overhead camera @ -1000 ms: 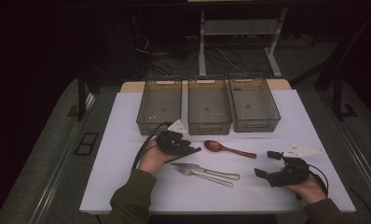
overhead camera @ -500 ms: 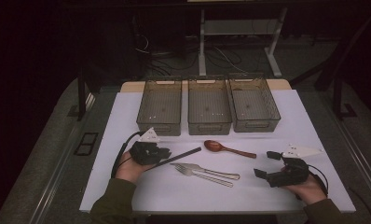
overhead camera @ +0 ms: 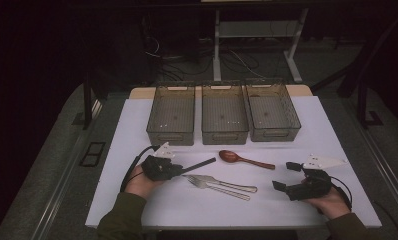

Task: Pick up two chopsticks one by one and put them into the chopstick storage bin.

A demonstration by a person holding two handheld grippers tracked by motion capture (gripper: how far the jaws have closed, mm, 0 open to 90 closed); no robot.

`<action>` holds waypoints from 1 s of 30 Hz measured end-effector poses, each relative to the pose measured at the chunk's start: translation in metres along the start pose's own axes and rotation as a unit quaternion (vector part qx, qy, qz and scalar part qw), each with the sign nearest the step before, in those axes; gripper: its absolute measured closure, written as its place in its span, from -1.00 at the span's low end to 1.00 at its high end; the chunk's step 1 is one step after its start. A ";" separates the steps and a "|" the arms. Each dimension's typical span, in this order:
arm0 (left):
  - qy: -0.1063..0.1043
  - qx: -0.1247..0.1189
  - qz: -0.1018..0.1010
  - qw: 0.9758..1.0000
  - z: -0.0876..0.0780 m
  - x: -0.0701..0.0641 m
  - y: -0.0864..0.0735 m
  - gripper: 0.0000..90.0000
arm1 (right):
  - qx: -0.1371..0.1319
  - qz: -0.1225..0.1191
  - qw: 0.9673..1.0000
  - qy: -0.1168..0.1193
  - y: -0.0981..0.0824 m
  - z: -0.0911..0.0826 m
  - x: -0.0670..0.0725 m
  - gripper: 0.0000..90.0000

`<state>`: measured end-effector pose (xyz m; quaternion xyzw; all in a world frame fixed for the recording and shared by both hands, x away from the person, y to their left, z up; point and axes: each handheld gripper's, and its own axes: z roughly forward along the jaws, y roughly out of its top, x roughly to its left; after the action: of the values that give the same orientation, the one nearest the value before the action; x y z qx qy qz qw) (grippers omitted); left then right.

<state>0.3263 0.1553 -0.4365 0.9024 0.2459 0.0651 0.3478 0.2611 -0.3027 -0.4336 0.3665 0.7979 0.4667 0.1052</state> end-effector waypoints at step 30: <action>-0.009 0.011 0.001 1.000 0.006 -0.002 -0.001 0.84 | 0.000 0.001 1.000 0.000 0.000 0.000 0.000 -0.81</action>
<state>0.3260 0.1512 -0.4414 0.9069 0.2426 0.0546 0.3400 0.2611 -0.3026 -0.4336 0.3672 0.7975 0.4671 0.1049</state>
